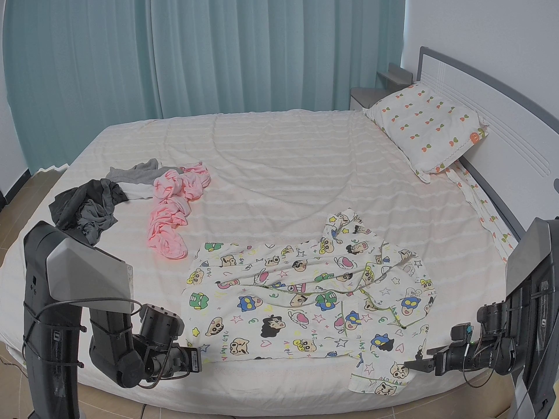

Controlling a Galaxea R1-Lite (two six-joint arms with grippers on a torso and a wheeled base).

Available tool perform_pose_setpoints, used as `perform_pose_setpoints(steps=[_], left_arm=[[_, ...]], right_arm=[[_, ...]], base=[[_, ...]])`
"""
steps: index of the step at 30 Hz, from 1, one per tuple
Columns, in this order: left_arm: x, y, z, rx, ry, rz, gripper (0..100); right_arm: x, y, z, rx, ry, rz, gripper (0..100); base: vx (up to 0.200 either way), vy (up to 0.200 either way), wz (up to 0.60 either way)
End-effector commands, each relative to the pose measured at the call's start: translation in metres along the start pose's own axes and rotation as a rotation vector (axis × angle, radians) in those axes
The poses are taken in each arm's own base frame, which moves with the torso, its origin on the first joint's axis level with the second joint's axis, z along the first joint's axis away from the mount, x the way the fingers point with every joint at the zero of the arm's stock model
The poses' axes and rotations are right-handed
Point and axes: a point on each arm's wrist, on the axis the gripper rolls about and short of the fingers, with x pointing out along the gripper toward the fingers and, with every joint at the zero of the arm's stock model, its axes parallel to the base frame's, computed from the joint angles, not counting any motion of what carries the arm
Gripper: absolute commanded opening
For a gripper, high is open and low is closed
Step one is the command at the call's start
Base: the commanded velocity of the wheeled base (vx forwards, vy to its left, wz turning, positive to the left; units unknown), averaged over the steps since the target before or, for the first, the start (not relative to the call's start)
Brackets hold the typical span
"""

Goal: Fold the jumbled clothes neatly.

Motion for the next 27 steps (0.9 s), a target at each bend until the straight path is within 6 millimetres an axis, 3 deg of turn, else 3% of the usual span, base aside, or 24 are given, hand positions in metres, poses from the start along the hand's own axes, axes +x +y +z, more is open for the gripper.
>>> perform_pose_setpoints(steps=[1, 13, 14, 23, 27], left_arm=[[0.0, 0.0, 0.0, -0.002, 0.0, -0.002, 0], [-0.001, 0.0, 0.0, -0.002, 0.0, -0.004, 0], [-0.001, 0.0, 0.0, -0.002, 0.0, -0.004, 0], [-0.015, 0.001, -0.001, -0.001, 0.004, -0.027, 0], [-0.024, 0.004, -0.005, 0.0, 0.018, -0.029, 0]], right_arm=[[0.012, 0.005, 0.0, -0.02, 0.013, 0.016, 100], [0.043, 0.006, 0.014, -0.091, -0.032, -0.014, 100], [0.043, 0.006, 0.014, -0.091, -0.031, -0.02, 0], [0.035, 0.01, 0.006, -0.083, 0.009, -0.038, 0], [0.021, 0.017, -0.004, -0.077, 0.063, -0.016, 0]], base=[[0.0, 0.0, 0.0], [0.0, 0.0, 0.0], [0.0, 0.0, 0.0], [0.0, 0.0, 0.0], [0.0, 0.0, 0.0]])
